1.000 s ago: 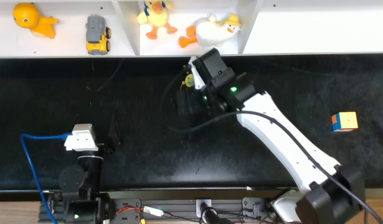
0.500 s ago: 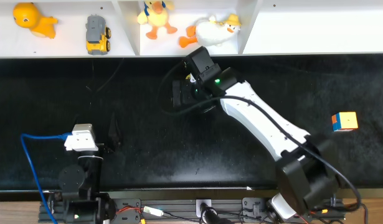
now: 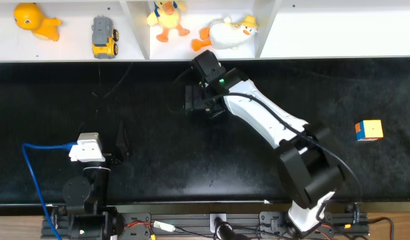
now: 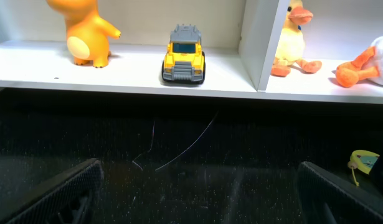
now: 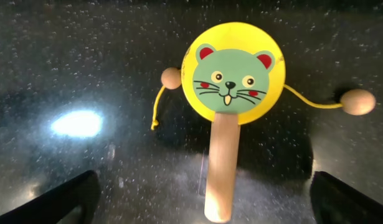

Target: Store Toys

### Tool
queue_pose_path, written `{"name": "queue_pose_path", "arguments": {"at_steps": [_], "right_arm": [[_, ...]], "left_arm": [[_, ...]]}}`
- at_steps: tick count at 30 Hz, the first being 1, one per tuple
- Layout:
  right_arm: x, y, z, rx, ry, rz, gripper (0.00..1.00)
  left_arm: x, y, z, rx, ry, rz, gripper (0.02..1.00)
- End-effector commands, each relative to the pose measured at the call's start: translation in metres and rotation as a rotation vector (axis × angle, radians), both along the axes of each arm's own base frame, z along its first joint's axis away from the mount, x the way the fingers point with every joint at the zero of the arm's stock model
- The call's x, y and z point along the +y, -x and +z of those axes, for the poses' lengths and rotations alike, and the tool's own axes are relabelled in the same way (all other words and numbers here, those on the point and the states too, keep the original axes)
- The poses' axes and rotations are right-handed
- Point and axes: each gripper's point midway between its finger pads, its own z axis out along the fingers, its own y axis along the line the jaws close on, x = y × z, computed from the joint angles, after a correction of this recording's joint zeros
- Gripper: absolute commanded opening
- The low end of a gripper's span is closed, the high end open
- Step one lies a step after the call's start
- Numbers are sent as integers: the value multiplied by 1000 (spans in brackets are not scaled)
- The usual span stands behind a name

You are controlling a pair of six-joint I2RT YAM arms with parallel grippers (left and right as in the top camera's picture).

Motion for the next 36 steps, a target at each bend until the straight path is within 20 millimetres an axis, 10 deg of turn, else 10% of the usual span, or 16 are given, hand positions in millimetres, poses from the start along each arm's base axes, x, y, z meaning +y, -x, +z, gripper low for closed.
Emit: {"name": "queue_pose_path", "arguments": {"at_steps": [1, 18, 36], "right_arm": [[5, -1, -10, 26, 23, -13, 871], [-9, 12, -35, 101, 112, -11, 332], [-7, 3, -34, 53, 111, 10, 130]], "left_arm": [[0, 0, 0, -7, 15, 3, 998], [0, 0, -1, -7, 14, 3, 998], [0, 0, 0, -7, 14, 3, 998]]}}
